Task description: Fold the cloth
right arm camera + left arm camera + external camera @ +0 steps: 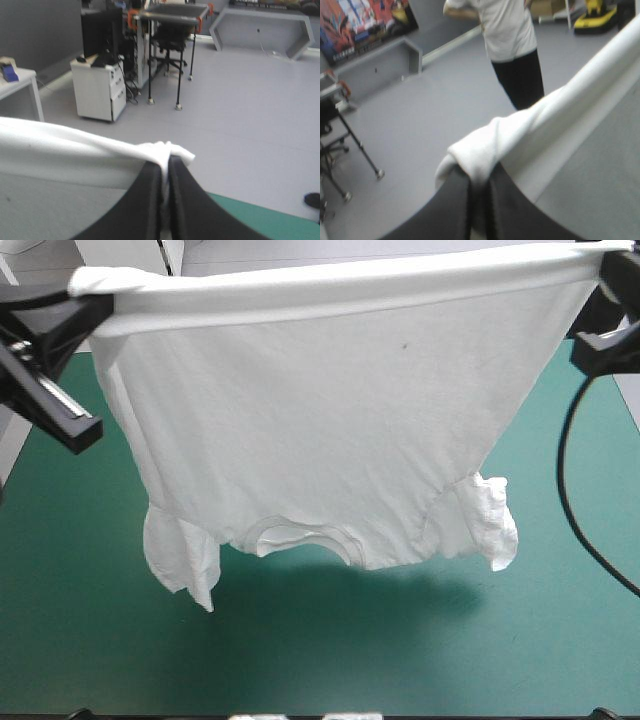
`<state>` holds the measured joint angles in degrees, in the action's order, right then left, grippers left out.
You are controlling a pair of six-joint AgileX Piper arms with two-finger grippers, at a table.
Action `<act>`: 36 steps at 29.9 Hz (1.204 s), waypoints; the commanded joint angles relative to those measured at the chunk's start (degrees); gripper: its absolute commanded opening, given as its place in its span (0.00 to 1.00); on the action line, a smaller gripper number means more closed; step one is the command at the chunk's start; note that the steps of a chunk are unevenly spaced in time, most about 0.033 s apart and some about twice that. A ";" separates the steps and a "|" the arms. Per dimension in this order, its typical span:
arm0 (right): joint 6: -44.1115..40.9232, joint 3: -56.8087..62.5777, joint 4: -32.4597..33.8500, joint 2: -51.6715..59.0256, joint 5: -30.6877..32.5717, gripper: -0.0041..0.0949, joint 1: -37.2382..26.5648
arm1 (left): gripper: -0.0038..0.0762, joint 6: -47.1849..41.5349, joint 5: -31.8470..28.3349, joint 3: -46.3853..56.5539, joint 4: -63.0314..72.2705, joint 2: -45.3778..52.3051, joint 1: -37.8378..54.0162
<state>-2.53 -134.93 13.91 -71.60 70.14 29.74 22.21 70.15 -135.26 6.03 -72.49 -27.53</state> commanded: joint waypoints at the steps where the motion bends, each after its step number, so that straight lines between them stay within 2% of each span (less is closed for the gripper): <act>1: 1.63 -5.58 -1.40 1.26 -6.52 0.03 -0.22 | 0.06 0.27 -8.93 -7.39 4.49 1.42 -0.27; 7: 3.20 -7.02 -7.91 1.26 -12.22 0.03 -0.22 | 0.06 2.64 -13.77 -12.39 10.61 1.42 -0.27; 11: 3.64 -6.91 -8.91 1.03 -14.97 0.03 -0.22 | 0.06 3.22 -15.21 -12.49 10.01 1.07 -0.27; 17: 2.53 -6.37 -5.06 -2.63 -16.00 0.03 -0.22 | 0.06 0.34 -14.38 -12.49 5.12 -3.36 -0.27; 23: -1.28 -6.37 5.04 -11.37 -15.57 0.03 -0.22 | 0.06 -6.85 -11.48 -12.37 -4.35 -10.69 -0.27; 26: -3.50 -6.37 10.05 -16.47 -16.57 0.02 -0.69 | 0.06 -8.94 -14.61 -11.33 -9.39 -15.71 -0.16; 28: -4.96 -6.37 9.89 -19.25 -19.09 0.02 -3.02 | 0.06 -11.43 -17.53 -10.69 -10.50 -20.15 1.74; 32: -4.86 -6.62 2.44 -23.99 -29.05 0.02 -10.78 | 0.06 -11.36 -24.75 -11.25 6.89 -28.55 10.50; 36: -1.08 -9.97 -5.00 -28.77 -36.89 0.02 -18.51 | 0.06 -2.22 -33.89 -16.71 28.23 -34.46 17.19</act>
<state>-6.12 -141.05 12.37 -100.48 44.00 15.76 14.89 48.75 -146.61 19.11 -107.16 -14.08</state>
